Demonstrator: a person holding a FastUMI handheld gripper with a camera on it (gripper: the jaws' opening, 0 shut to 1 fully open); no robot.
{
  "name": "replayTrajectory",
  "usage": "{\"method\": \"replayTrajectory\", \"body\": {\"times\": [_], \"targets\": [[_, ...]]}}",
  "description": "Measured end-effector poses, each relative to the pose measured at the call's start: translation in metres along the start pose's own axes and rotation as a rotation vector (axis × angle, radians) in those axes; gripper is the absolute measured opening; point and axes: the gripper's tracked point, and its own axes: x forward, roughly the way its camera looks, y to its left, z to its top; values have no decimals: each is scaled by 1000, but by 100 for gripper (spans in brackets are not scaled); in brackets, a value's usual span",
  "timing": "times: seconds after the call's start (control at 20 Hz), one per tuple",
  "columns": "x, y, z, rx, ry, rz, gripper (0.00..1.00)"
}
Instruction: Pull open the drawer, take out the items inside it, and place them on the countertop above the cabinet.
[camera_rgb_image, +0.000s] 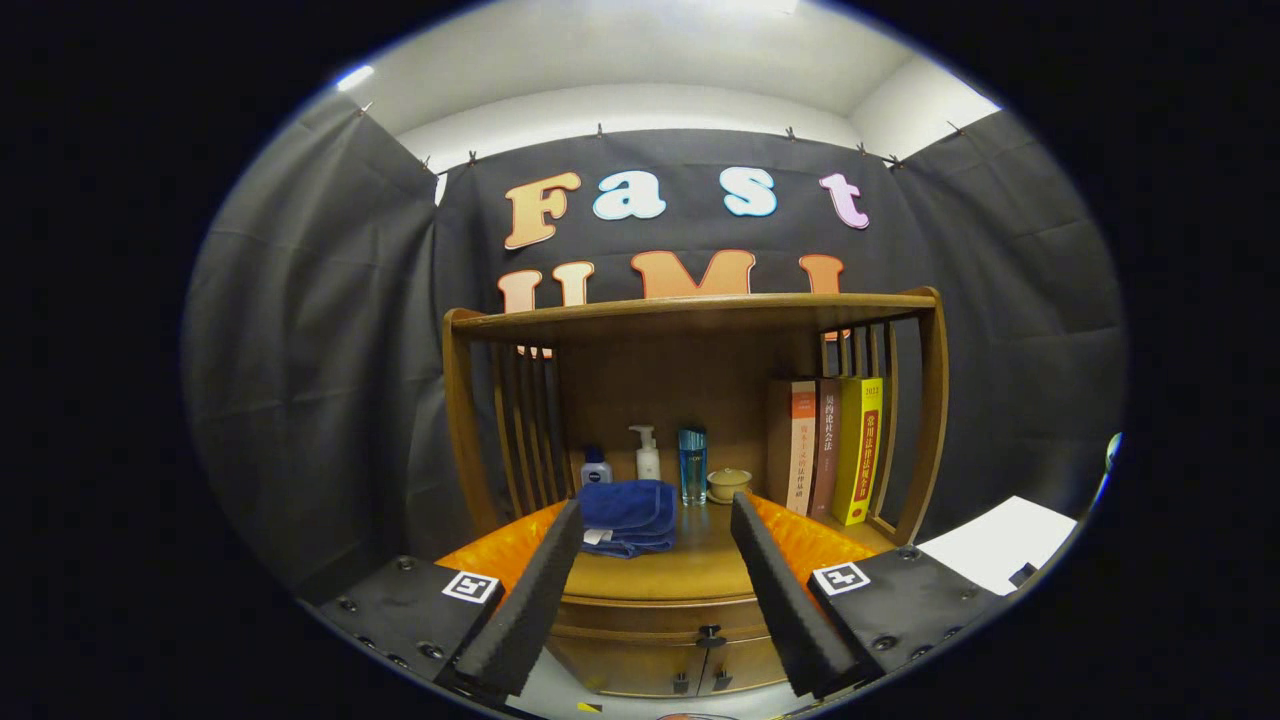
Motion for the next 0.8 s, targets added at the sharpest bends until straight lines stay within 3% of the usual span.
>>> {"method": "replayTrajectory", "body": {"times": [0.5, 0.8], "targets": [[1, -13, -9, 14, 3, -23, 98], [10, -22, -43, 30, 10, -33, 98]]}}
